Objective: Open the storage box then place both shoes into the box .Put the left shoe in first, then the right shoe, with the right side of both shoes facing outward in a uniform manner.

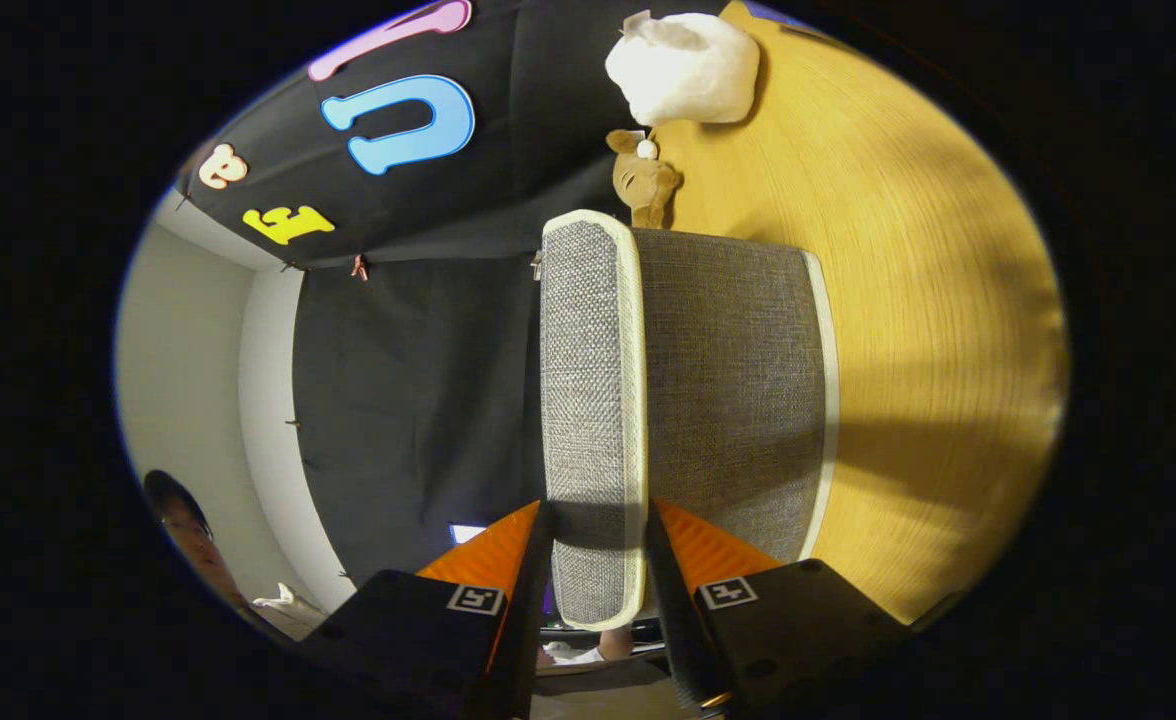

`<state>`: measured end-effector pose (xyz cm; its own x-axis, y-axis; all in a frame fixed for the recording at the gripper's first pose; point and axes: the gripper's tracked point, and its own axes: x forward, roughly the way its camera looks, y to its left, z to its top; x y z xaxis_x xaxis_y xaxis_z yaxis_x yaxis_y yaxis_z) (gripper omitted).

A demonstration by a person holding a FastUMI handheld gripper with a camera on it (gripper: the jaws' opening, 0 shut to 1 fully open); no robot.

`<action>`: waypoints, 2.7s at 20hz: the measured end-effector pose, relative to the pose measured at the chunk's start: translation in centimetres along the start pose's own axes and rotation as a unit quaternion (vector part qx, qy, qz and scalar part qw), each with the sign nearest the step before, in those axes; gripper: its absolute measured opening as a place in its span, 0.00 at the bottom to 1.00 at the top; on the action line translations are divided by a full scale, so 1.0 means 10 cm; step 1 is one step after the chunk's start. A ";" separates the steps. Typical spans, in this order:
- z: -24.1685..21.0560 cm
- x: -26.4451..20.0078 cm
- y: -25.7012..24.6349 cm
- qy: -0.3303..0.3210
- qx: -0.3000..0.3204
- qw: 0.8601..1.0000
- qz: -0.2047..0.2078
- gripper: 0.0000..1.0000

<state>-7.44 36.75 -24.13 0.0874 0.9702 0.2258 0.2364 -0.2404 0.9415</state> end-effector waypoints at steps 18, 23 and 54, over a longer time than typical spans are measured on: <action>-0.03 0.04 1.22 -0.048 -0.190 0.981 -0.010 0.07; 0.03 0.44 1.62 -0.052 -0.239 0.969 -0.019 0.07; -0.09 1.74 1.88 -0.055 -0.386 0.916 -0.095 0.95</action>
<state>-2.35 49.13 -2.29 0.2228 0.9734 0.0525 -0.4943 0.0664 0.8668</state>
